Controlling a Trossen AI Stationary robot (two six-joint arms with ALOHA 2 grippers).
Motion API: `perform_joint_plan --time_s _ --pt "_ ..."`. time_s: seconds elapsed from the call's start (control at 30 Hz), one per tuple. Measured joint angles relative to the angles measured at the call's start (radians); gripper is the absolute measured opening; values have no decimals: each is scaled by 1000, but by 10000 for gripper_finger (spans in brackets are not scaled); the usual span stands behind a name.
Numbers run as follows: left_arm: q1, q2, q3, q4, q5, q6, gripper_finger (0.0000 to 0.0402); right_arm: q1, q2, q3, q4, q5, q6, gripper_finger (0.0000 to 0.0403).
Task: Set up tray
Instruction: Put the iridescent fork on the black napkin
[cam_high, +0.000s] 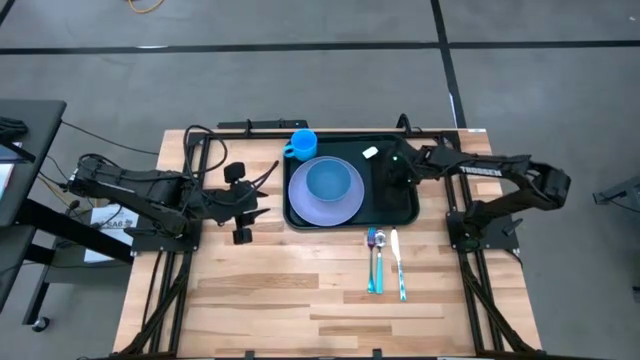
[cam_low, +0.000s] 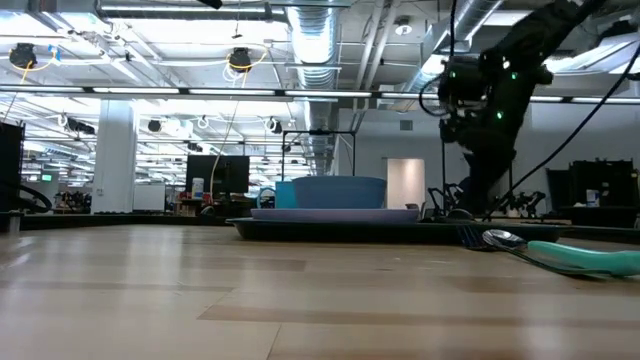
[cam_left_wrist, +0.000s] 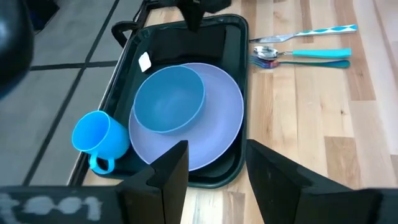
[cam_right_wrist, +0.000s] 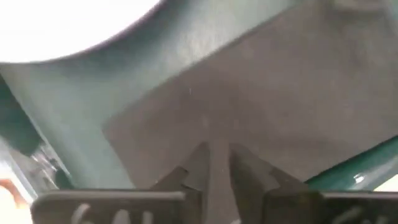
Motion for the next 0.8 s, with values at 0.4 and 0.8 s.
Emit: perform_joint_plan --time_s 0.4,0.8 --pt "0 -57 43 16 39 -11 148 176 -28 121 -153 -197 415 132" --pt "-35 -373 -19 59 -41 -17 148 541 -29 204 -169 -102 1029 112"
